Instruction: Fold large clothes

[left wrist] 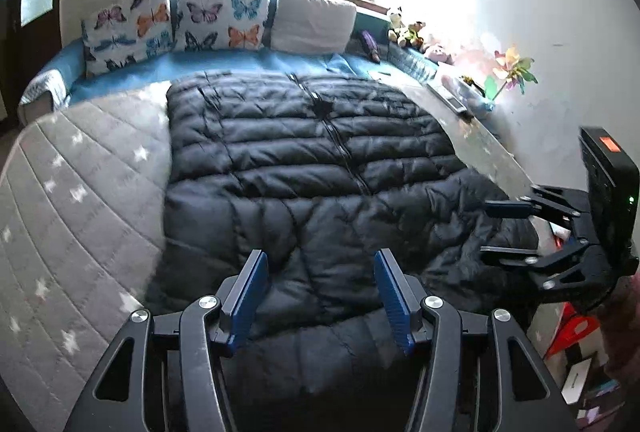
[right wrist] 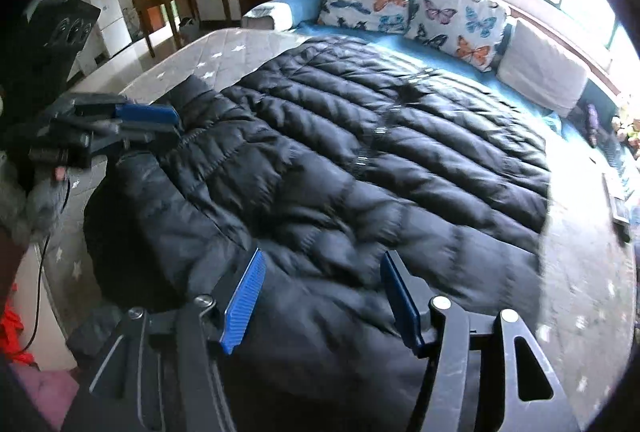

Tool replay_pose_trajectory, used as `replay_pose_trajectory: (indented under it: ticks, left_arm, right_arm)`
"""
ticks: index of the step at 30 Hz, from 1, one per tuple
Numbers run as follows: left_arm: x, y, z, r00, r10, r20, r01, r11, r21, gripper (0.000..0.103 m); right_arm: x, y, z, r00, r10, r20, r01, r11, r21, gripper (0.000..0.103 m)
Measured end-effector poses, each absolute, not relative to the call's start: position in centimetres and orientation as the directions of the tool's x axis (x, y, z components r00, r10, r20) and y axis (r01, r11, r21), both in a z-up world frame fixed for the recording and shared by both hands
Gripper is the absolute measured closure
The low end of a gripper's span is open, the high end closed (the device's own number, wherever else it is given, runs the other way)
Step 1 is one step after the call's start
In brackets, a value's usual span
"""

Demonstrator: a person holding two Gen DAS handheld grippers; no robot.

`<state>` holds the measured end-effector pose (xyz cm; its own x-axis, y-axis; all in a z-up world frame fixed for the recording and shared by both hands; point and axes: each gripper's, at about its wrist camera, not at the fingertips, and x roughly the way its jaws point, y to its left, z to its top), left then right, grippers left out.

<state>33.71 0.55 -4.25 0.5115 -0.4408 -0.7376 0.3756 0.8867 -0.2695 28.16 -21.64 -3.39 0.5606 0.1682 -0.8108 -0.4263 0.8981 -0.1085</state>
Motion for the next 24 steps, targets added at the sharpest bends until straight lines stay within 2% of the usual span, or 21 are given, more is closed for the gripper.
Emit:
replay_pose_trajectory:
  ticks: [4,8,13,19,24]
  left_arm:
    - [35.0,2.0,-5.7,0.500,-0.418,-0.759,0.332,0.901,-0.278,0.044]
    - [34.3,2.2,-7.8,0.501,-0.423,-0.755,0.341,0.898,-0.277,0.044]
    - [33.6,1.7,-9.2,0.513,-0.413,-0.753,0.341,0.903,-0.263,0.044]
    - [33.7,0.8,-9.1,0.506,-0.378,-0.775,0.352,0.911,-0.215,0.044]
    - [31.8,1.3,-6.7,0.510,-0.359,-0.781,0.345,0.918,-0.197,0.043]
  right_arm:
    - [27.8,-24.5,-3.4,0.561,0.134,-0.817,-0.375,0.921,-0.107,0.037]
    - [28.1,-26.4,-6.7,0.509,0.135,-0.850,-0.352,0.934,-0.062,0.037]
    - [27.8,-26.9,-8.9,0.540,0.170,-0.824,-0.340,0.940,-0.028,0.036]
    - [27.7,-26.8,-8.3,0.554,0.160,-0.817,-0.360,0.931,-0.062,0.036]
    - [25.0,-26.3,-5.5,0.608,0.133,-0.783,-0.377,0.916,-0.138,0.037]
